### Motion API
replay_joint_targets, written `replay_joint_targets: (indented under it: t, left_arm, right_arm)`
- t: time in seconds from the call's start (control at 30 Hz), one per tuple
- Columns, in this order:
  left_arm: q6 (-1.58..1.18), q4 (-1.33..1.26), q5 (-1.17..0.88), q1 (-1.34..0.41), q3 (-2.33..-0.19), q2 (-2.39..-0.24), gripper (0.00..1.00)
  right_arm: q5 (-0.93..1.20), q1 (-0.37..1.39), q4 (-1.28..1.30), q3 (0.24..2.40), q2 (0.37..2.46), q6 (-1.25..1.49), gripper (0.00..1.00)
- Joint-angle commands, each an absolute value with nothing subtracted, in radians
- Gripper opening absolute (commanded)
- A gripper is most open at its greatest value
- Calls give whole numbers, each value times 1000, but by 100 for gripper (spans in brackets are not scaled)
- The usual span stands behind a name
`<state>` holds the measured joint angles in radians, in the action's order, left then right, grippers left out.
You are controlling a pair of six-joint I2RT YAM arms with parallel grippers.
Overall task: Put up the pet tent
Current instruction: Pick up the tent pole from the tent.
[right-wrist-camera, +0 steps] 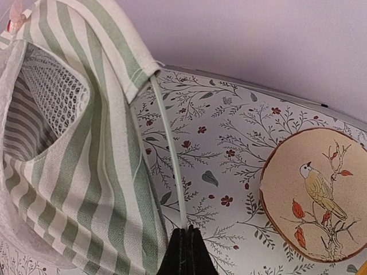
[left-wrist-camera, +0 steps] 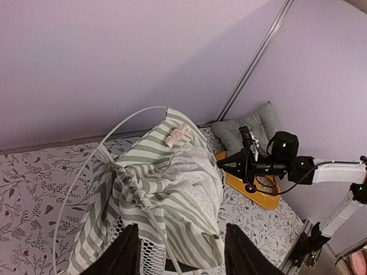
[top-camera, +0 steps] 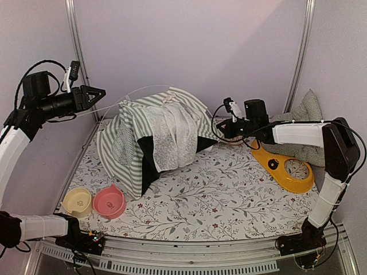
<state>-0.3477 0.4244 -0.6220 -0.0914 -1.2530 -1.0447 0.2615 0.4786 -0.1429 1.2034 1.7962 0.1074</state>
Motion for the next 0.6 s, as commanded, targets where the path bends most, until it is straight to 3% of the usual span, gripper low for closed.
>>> replay_joint_targets:
  t: [0.0,0.23,0.37,0.57]
  left_arm:
    - [-252,646,-667,-77,-1337,-1035,50]
    - [-213,734,-690,-90,-1288,-998,46]
    - [-218,722,-766,-127,-1243,-988,33]
    - [-248,690,-792,-217,-1159,-963,22]
  right_arm:
    - [101,425,-43,1202,1808,78,0]
    - [110,440,-68,1203,1748,81,0]
    - [56,446,-69,1203,1721,78,0]
    - [19,446,-49,1184,1691,83,0]
